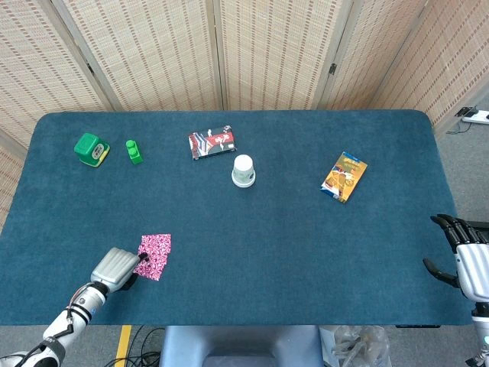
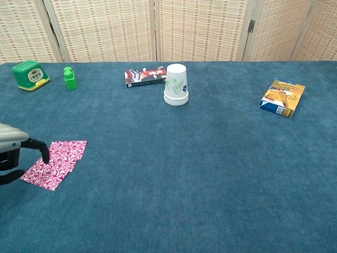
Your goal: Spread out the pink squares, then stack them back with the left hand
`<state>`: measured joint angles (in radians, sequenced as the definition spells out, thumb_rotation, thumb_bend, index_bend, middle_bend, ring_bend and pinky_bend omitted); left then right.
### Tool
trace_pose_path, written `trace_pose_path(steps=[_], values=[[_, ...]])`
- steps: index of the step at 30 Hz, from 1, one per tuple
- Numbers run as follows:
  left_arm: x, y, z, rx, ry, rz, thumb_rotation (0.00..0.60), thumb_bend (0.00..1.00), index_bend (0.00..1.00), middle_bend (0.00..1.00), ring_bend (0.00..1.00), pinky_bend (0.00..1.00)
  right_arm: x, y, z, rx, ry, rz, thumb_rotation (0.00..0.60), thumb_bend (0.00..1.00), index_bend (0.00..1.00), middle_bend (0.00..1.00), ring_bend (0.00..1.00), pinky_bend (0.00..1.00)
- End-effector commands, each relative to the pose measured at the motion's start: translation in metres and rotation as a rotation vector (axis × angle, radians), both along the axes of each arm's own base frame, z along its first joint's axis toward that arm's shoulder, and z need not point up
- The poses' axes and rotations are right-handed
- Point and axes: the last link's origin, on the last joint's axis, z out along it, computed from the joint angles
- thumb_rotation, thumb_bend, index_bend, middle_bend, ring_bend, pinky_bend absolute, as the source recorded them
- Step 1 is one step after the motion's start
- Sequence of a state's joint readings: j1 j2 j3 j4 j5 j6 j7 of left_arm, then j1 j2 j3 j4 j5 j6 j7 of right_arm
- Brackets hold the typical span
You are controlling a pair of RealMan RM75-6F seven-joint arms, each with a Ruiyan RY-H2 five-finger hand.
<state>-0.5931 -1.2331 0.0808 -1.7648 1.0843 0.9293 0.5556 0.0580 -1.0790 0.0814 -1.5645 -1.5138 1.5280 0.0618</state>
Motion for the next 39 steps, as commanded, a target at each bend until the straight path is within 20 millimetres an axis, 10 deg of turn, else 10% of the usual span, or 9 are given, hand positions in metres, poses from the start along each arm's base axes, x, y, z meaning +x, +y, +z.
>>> trace_pose_path(steps=[1, 39], values=[[-0.003, 0.006, -0.004, 0.011, -0.011, 0.008, 0.600, 0.55, 0.32, 0.99, 0.94, 1.00, -0.001, 0.000, -0.001, 0.002, -0.003, -0.002, 0.600, 0.25, 0.16, 0.21, 0.18, 0.28], [-0.003, 0.000, 0.001, 0.055, -0.037, 0.022, 0.600, 0.55, 0.33, 0.99, 0.94, 1.00, -0.001, 0.006, 0.001, -0.001, -0.001, -0.002, 0.600, 0.25, 0.16, 0.21, 0.18, 0.28]])
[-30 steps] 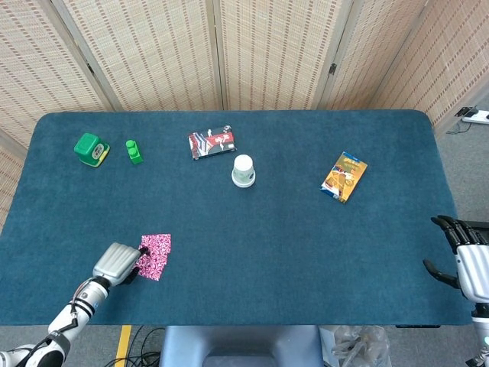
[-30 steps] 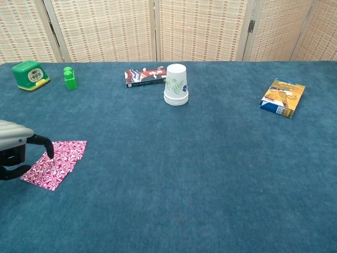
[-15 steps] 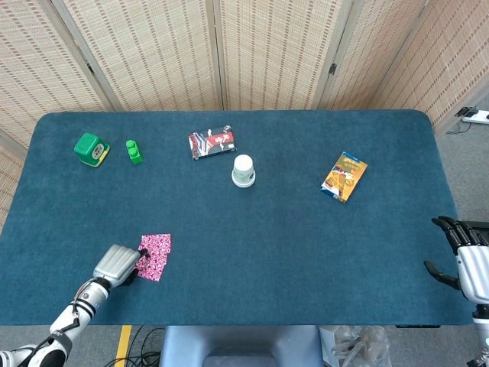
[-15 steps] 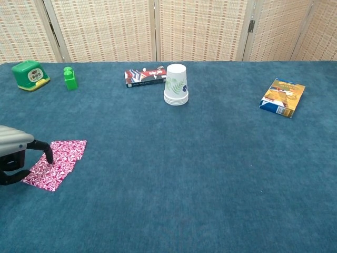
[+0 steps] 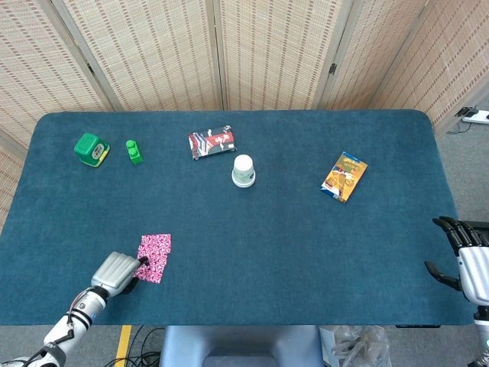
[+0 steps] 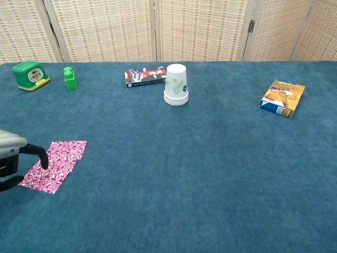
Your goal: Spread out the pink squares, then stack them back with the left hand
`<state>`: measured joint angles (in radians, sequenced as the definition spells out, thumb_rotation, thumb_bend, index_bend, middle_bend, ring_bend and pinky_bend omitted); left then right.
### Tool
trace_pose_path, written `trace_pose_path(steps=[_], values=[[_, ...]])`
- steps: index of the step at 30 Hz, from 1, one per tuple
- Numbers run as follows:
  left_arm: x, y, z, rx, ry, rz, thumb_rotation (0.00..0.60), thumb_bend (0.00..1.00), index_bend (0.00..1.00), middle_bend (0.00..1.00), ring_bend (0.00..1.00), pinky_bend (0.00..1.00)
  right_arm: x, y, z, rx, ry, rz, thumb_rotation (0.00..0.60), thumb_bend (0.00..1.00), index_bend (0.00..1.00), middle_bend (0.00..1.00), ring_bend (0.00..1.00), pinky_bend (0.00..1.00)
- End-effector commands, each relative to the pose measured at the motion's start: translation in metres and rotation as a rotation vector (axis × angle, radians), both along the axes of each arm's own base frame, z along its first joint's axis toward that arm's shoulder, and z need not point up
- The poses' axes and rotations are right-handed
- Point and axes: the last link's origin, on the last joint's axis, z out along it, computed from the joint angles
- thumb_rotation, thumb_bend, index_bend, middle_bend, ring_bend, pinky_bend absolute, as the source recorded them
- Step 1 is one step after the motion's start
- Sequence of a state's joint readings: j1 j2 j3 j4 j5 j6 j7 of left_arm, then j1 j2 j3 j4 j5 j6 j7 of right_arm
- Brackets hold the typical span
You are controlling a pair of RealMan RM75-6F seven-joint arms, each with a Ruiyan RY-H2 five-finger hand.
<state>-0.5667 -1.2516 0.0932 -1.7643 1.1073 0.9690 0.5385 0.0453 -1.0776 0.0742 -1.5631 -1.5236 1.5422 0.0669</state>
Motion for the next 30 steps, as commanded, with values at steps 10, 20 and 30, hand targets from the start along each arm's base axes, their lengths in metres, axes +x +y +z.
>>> trace_pose_path(steps=[10, 20, 30], values=[[-0.019, 0.029, 0.003, 0.083, 0.012, 0.072, 0.600, 0.55, 0.32, 0.99, 0.94, 1.00, -0.002, 0.001, 0.000, 0.001, -0.003, -0.012, 0.600, 0.25, 0.16, 0.21, 0.18, 0.28], [-0.020, 0.028, -0.005, 0.064, 0.039, 0.073, 0.600, 0.55, 0.32, 0.99, 0.94, 1.00, -0.003, 0.000, 0.001, 0.000, -0.001, -0.018, 0.600, 0.25, 0.16, 0.21, 0.18, 0.28], [-0.016, 0.029, -0.006, 0.072, 0.039, 0.076, 0.600, 0.55, 0.32, 0.99, 0.94, 1.00, -0.005, -0.001, 0.000, 0.004, -0.003, -0.021, 0.600, 0.25, 0.16, 0.21, 0.18, 0.28]])
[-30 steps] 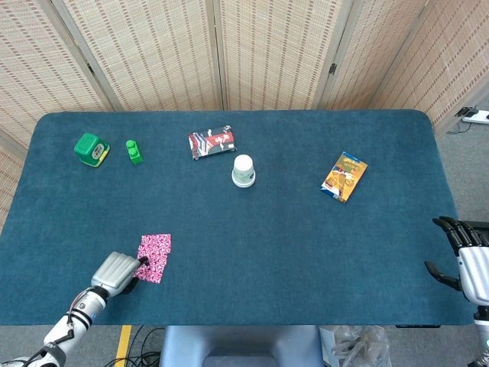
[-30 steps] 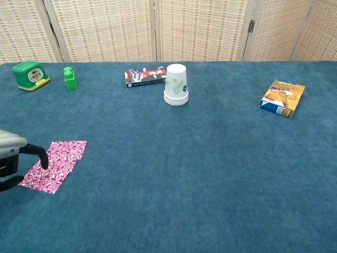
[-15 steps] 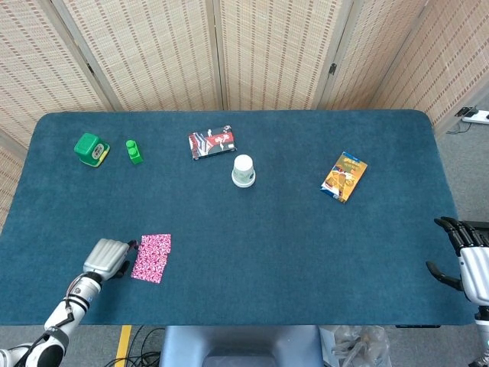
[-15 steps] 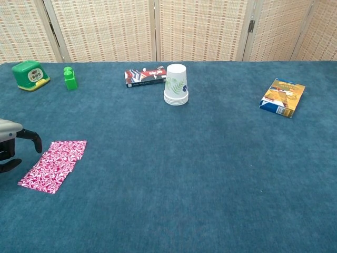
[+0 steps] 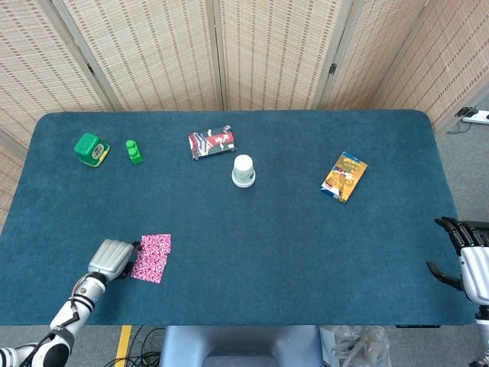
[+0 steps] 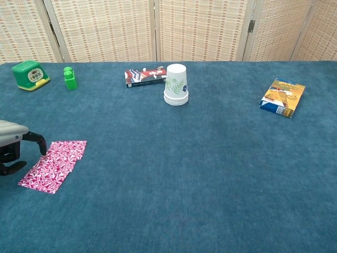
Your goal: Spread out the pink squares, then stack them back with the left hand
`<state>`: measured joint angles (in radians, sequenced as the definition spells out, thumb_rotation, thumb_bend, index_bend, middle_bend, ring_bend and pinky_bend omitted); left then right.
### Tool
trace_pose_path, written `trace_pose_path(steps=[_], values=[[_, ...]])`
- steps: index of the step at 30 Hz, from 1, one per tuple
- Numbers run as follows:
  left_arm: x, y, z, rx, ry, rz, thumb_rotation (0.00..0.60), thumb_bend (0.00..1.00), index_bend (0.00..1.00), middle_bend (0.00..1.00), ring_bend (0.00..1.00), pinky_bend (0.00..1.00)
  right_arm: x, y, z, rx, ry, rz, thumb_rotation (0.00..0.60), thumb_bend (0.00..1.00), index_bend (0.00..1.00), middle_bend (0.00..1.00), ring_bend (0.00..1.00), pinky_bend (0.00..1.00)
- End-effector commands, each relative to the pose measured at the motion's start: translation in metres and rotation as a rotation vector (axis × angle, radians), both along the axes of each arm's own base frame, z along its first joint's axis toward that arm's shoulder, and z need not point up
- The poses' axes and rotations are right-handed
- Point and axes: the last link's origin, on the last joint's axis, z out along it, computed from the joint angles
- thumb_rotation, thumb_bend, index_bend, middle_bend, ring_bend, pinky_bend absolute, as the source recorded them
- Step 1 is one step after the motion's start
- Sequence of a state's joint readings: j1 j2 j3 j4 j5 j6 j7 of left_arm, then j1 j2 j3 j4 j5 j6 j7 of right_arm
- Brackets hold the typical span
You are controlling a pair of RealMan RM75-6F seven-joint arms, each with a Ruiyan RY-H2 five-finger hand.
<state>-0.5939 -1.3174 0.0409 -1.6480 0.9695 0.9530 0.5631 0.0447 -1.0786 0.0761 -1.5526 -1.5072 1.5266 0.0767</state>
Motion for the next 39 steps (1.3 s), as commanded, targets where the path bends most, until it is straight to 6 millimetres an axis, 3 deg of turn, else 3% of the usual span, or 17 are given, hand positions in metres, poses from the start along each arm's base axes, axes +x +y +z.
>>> trace_pose_path(steps=[1, 20, 39], values=[[-0.001, -0.001, 0.000, -0.002, 0.010, 0.004, 0.600, 0.55, 0.32, 0.99, 0.94, 1.00, 0.000, -0.001, 0.000, 0.001, -0.001, 0.001, 0.600, 0.25, 0.16, 0.21, 0.18, 0.28], [-0.006, -0.005, -0.002, 0.000, 0.037, 0.027, 0.600, 0.55, 0.32, 0.99, 0.94, 1.00, 0.000, -0.003, -0.002, 0.010, -0.002, 0.002, 0.600, 0.25, 0.16, 0.21, 0.18, 0.28], [0.028, -0.009, -0.028, -0.064, -0.016, -0.060, 0.600, 0.55, 0.32, 0.99, 0.94, 1.00, -0.005, -0.001, -0.001, 0.008, -0.006, -0.019, 0.600, 0.25, 0.16, 0.21, 0.18, 0.28]])
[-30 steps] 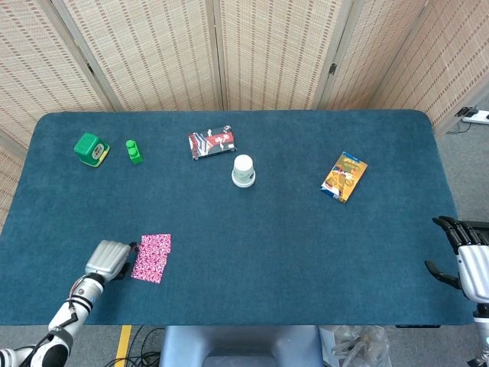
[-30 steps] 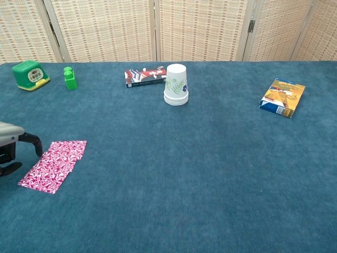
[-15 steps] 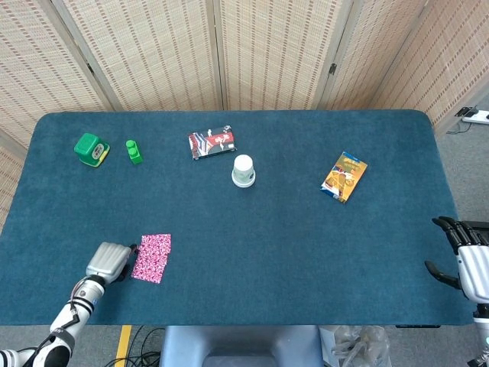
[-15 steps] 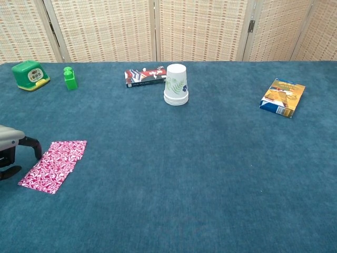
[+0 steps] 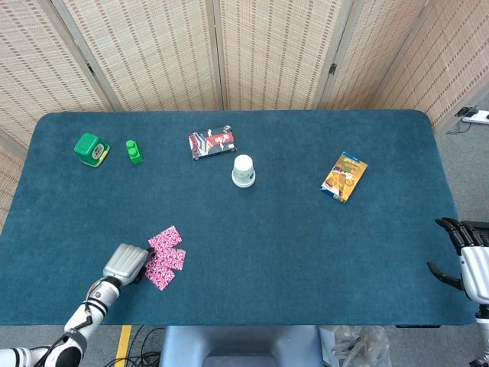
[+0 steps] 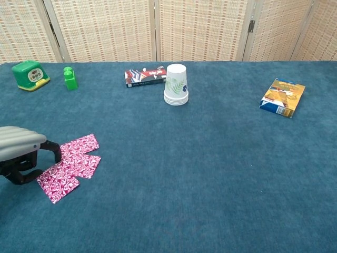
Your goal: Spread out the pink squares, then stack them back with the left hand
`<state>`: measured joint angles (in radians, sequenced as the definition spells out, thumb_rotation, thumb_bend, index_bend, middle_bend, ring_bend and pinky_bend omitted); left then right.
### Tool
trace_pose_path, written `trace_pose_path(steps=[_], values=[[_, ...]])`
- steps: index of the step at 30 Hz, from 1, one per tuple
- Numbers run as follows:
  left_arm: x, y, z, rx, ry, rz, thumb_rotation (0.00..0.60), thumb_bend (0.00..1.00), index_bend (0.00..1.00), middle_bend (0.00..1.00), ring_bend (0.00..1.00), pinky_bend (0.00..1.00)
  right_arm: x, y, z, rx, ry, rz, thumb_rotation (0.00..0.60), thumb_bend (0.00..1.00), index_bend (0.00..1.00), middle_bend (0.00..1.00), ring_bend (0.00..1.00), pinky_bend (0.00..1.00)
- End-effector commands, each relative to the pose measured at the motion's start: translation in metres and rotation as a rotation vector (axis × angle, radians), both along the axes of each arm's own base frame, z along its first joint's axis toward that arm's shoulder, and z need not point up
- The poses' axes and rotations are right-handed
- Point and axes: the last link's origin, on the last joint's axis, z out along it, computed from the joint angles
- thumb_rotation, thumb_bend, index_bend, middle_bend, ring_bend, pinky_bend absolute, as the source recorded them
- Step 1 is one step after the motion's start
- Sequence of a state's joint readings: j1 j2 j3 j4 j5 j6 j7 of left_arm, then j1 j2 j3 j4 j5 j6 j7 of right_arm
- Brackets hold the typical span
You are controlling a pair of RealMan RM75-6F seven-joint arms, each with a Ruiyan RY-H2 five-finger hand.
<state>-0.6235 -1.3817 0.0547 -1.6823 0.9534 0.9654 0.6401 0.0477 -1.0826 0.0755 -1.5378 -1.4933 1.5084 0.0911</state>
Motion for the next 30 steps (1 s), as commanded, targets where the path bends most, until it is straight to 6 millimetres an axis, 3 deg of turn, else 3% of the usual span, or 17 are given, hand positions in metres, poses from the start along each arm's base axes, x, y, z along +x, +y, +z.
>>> trace_pose_path(steps=[1, 16, 24, 30], values=[[0.007, 0.000, -0.004, -0.007, -0.011, -0.011, 0.600, 0.55, 0.32, 0.99, 0.94, 1.00, -0.001, 0.000, 0.000, 0.000, 0.000, -0.001, 0.600, 0.25, 0.16, 0.21, 0.18, 0.28], [0.041, -0.007, -0.017, -0.039, -0.077, -0.090, 0.600, 0.55, 0.32, 0.99, 0.94, 1.00, -0.005, 0.001, 0.003, -0.006, -0.005, -0.011, 0.600, 0.25, 0.16, 0.21, 0.19, 0.28], [0.042, -0.009, -0.008, -0.019, -0.085, -0.108, 0.600, 0.55, 0.32, 0.99, 0.94, 1.00, -0.006, 0.002, 0.003, -0.007, -0.007, -0.008, 0.600, 0.25, 0.16, 0.21, 0.19, 0.28], [0.043, -0.023, -0.006, -0.074, -0.097, -0.135, 0.600, 0.55, 0.33, 0.99, 0.94, 1.00, -0.006, 0.002, 0.002, -0.004, -0.009, -0.005, 0.600, 0.25, 0.16, 0.21, 0.19, 0.28]])
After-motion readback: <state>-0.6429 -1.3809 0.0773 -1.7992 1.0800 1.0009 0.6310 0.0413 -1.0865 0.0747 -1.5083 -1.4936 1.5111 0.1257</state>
